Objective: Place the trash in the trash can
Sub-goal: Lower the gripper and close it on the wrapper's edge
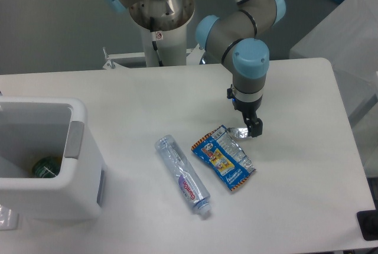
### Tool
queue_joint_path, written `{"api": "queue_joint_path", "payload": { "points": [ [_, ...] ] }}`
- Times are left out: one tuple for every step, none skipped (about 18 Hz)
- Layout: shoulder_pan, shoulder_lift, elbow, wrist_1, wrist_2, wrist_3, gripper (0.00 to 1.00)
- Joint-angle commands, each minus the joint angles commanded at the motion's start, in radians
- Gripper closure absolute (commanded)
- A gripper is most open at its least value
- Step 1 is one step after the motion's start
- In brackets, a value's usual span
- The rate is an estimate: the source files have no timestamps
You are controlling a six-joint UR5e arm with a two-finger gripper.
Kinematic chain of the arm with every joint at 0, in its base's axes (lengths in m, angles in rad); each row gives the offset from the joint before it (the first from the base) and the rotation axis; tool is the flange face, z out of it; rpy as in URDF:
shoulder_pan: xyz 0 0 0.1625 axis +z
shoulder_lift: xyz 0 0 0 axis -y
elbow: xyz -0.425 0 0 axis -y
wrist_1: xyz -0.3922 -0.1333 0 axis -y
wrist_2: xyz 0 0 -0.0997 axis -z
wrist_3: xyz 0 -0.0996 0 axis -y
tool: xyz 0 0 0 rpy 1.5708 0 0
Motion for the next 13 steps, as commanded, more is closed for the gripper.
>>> {"api": "queue_joint_path", "payload": {
  "points": [
    [0.0, -0.005, 0.003, 0.0, 0.0, -0.005, 0.0],
    [0.0, -0.011, 0.008, 0.002, 0.0, -0.008, 0.0],
    [-0.002, -0.014, 0.011, 0.002, 0.0, -0.008, 0.0],
    [-0.002, -0.018, 0.012, 0.002, 0.0, -0.008, 0.0],
    [-0.002, -0.021, 0.014, 0.003, 0.0, -0.009, 0.0],
    [-0.002, -0.026, 0.015, 0.005, 0.0, -0.009, 0.0],
    [-0.003, -0.028, 0.014, 0.009, 0.0, -0.018, 0.01],
    [-0.003, -0.031, 0.014, 0.015, 0.0, -0.044, 0.08],
    [-0.005, -0.034, 0.014, 0.017, -0.002, -0.07, 0.13],
    [-0.005, -0.034, 0.014, 0.017, -0.002, -0.084, 0.18],
    [-0.006, -0.035, 0.015, 0.017, -0.002, -0.095, 0.23],
    [-0.008, -0.04, 0.017, 0.017, -0.002, -0.103, 0.29],
    [-0.008, -0.04, 0.017, 0.015, -0.002, -0.113, 0.33]
  ]
}}
